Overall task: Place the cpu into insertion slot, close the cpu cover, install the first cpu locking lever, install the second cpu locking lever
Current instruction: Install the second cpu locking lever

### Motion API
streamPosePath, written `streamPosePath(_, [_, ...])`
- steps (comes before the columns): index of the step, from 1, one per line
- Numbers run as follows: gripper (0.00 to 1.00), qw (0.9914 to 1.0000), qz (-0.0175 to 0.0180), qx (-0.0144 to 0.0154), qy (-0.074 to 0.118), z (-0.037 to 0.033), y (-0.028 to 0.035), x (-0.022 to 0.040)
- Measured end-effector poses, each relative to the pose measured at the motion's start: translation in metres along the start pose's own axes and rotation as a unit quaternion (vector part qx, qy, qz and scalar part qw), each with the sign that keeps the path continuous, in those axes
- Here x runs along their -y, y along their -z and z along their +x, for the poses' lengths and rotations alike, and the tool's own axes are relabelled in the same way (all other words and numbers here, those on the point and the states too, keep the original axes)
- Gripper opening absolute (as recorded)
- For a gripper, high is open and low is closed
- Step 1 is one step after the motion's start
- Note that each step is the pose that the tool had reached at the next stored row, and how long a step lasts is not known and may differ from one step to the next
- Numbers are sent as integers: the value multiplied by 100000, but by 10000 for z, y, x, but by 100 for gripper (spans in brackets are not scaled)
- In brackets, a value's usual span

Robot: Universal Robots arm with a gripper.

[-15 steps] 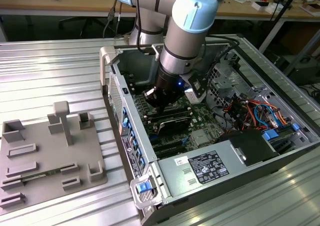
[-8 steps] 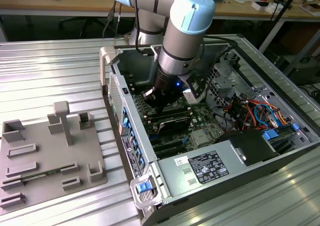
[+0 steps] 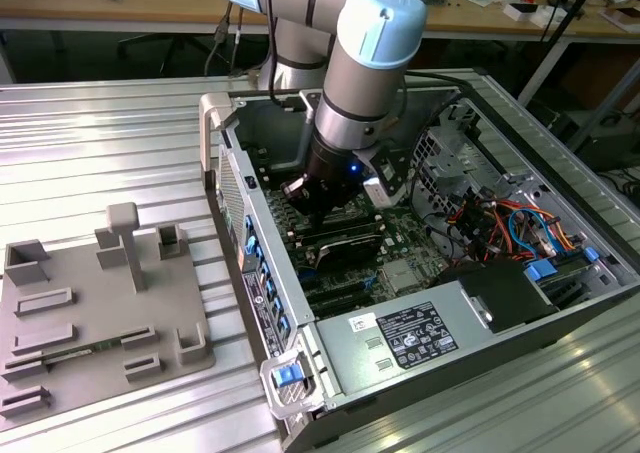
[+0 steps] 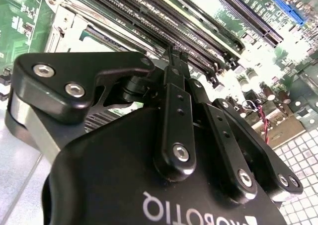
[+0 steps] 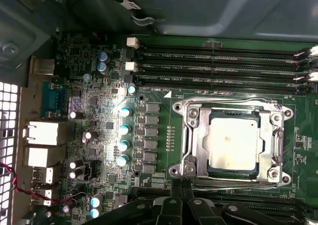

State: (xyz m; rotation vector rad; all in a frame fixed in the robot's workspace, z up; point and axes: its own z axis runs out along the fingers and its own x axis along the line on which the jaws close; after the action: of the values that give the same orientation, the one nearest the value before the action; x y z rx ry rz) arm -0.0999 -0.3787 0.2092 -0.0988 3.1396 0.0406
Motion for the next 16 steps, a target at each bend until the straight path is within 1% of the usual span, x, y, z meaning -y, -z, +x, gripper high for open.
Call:
streamPosePath(5, [11,100000,-163,9,9,-1,-5,-18])
streamPosePath(8, [11,100000,-181,12,9,0,-3,-20])
streamPosePath(9, [11,100000,-182,14,8,0,15,-20])
streamPosePath(10, [11,100000,-181,12,7,0,51,-21])
streamPosePath(13, [11,100000,-210,18,6,1,54,-21])
streamPosePath(14, [11,99999,-346,18,18,2,52,-20])
streamPosePath(15, [11,99997,-748,39,24,2,50,-20])
streamPosePath(16, [11,99996,-943,63,16,2,48,-18])
